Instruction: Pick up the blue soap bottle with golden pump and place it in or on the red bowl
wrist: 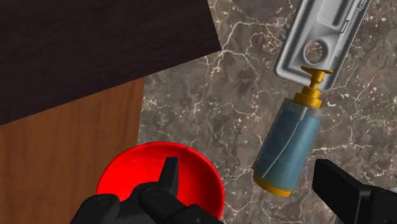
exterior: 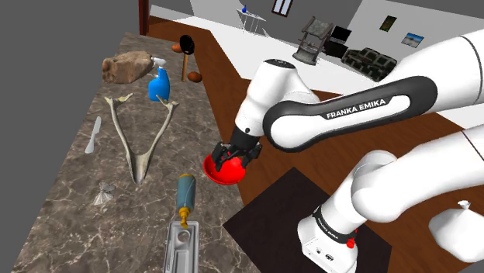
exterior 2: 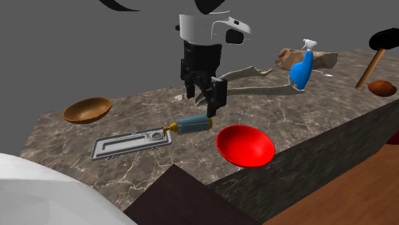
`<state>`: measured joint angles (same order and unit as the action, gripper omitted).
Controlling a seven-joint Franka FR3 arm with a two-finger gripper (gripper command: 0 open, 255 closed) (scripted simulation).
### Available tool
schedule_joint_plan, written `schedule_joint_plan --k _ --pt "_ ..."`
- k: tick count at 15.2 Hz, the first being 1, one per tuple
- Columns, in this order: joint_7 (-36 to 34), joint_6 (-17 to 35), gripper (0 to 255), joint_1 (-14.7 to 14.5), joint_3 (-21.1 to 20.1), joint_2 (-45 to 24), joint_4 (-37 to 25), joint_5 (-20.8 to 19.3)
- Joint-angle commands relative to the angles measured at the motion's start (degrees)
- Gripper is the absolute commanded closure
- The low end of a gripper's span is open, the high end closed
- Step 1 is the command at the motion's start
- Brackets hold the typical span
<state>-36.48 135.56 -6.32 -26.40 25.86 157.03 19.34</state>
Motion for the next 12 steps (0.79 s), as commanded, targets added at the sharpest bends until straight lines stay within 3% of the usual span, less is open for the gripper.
schedule_joint_plan --k 1,4,6,9,10,12 --pt "-3.78 4.95 0 0.6 -3.11 -4.53 -0.68 -0.44" --pt "-11.03 12.04 0 2.98 -8.23 -12.42 -2.64 -4.2" --pt "-17.86 16.37 0 5.43 -11.66 -18.23 -4.41 -9.83" --pt "-33.25 21.26 0 8.56 -14.57 -28.06 -8.03 -25.74" --pt "-39.31 22.11 0 8.09 -13.75 -31.47 -9.66 -32.39" --pt "-49.48 22.93 0 4.21 -9.57 -37.41 -13.25 -43.14"
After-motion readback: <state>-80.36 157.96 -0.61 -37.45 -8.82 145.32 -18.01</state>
